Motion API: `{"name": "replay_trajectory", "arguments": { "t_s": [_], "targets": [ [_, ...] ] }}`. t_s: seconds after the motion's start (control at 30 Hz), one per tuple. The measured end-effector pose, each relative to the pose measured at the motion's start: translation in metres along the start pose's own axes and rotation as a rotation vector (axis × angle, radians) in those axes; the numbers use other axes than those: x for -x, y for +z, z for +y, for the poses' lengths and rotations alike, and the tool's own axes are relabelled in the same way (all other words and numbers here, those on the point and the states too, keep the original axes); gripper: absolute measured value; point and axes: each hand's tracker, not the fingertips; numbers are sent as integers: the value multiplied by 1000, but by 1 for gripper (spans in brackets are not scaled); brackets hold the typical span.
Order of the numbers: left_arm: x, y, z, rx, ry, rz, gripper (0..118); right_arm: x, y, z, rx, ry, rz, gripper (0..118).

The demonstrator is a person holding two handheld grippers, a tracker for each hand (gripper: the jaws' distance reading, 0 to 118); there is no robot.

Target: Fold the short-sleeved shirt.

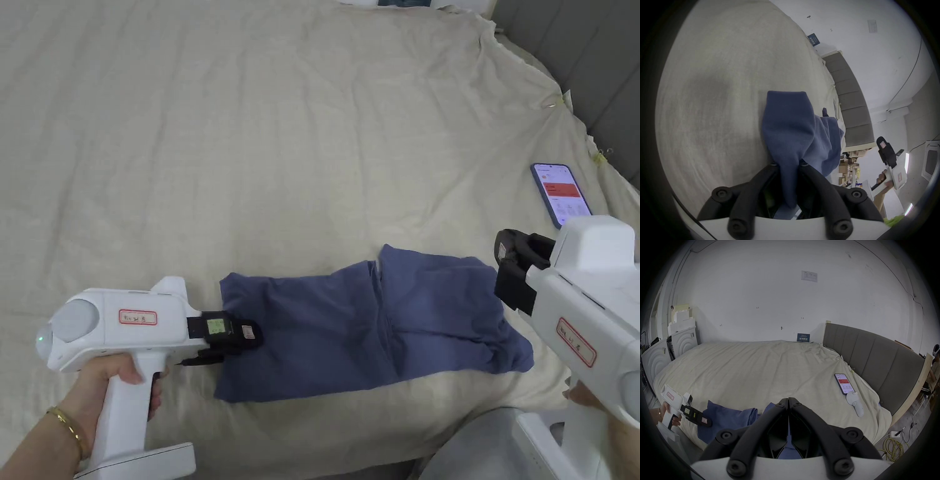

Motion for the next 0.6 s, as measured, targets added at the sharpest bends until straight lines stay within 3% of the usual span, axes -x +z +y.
{"name": "replay_trajectory", "arguments": {
  "t_s": [0.13, 0.33, 0.6],
  "targets": [
    [-31, 7, 5, -4, 30, 147, 8, 3, -3, 0, 5, 1, 9, 0],
    [-48, 52, 29, -86, 16, 203, 7, 5, 2, 10, -21, -7, 33, 0],
    [-12, 162, 50, -232, 29, 619, 7, 9, 3, 20, -64, -12, 66, 0]
  ]
}}
